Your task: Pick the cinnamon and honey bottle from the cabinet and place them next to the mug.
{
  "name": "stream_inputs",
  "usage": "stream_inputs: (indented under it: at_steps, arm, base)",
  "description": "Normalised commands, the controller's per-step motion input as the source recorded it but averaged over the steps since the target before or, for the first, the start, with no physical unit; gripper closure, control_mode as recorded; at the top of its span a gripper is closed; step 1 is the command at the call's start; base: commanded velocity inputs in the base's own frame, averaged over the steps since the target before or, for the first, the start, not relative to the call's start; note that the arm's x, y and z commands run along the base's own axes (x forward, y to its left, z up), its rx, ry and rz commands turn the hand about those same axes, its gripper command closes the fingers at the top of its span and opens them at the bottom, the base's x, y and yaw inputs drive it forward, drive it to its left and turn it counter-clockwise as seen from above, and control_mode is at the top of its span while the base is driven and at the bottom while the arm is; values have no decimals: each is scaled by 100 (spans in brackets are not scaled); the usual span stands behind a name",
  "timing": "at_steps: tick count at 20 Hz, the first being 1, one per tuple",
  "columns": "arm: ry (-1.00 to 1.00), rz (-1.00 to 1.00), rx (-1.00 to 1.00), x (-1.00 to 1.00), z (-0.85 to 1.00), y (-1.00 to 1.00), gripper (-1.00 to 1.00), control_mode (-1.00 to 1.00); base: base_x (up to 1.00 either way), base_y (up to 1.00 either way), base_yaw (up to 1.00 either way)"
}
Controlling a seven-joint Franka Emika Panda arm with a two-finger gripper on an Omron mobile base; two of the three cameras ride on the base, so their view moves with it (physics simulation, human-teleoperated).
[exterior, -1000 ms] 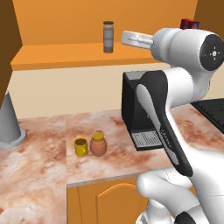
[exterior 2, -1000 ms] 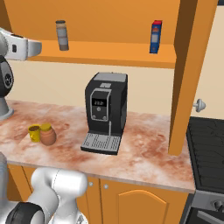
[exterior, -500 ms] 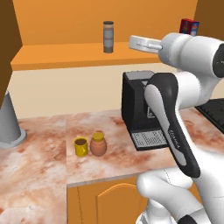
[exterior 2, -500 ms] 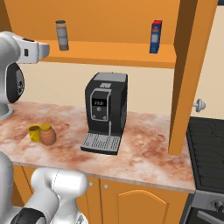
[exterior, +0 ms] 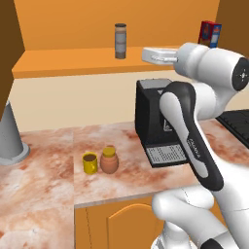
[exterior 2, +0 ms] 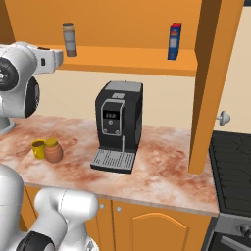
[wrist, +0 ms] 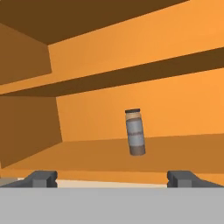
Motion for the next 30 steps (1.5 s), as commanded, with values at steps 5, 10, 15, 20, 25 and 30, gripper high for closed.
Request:
stream_inputs:
  at_steps: [5,10,15,20,25,30]
  arm:
    - [0,0,-2,10,-1,1,-100,-100]
    - [0,0,-2,25,0,0,-100,-100]
    - [0,0,0,22,0,0,-100,-100]
    - [0,0,0,3,0,0,-100,-100]
    - [0,0,0,0,0,0,-100,-100]
    - [0,0,0,6,0,0,-100,-100]
  base:
    - [0,0,0]
    - [0,0,0]
    - [0,0,0]
    - [0,0,0]
    - [0,0,0]
    - [0,0,0]
